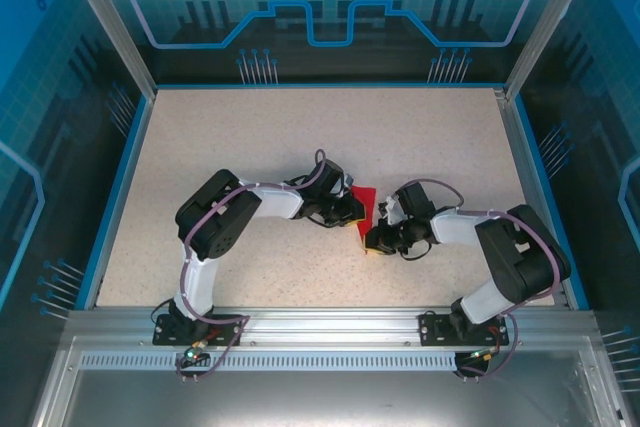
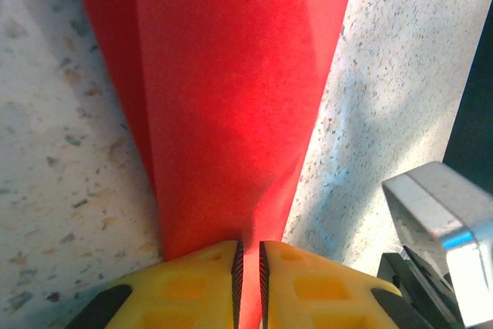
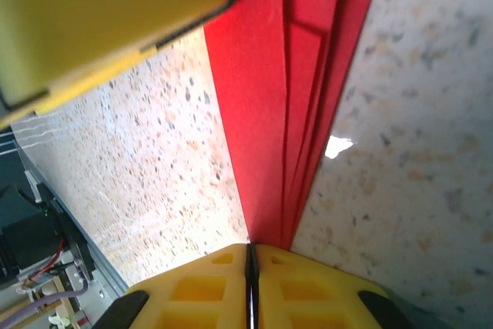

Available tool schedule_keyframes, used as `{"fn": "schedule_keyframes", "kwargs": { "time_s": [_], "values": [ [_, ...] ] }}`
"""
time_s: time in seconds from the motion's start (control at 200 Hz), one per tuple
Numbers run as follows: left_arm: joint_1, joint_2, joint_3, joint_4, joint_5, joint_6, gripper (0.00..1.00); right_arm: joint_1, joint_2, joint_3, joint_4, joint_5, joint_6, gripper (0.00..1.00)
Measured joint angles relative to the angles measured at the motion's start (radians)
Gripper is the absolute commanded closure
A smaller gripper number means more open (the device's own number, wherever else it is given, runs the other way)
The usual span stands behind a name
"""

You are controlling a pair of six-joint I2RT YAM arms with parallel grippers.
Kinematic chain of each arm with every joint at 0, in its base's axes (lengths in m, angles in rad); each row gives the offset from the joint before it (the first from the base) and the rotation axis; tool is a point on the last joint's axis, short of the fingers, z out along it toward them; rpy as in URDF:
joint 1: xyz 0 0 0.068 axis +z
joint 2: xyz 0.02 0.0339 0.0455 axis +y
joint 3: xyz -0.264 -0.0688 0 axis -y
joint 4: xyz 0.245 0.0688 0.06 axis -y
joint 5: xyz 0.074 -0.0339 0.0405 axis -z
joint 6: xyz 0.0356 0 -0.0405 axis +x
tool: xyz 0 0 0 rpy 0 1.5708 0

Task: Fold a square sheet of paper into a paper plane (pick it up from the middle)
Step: Fold the wing for the fifth time at the center of the table.

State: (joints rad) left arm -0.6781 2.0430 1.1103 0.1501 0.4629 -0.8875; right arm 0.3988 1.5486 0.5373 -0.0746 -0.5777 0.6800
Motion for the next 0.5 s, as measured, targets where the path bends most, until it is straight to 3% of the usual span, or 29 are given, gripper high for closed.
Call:
{"fn": "schedule_keyframes", "kwargs": {
  "time_s": [0.35, 0.5],
  "values": [
    [-0.003, 0.0, 0.002, -0.008, 0.006, 0.0, 0.82, 0.0, 0.0, 0.0, -0.024, -0.007, -0.038, 0.91],
    [-0.004, 0.0, 0.002, -0.008, 0.006, 0.0, 0.82, -0.002, -0.07, 0.0, -0.12, -0.003, -0.044, 0.9]
  ]
}}
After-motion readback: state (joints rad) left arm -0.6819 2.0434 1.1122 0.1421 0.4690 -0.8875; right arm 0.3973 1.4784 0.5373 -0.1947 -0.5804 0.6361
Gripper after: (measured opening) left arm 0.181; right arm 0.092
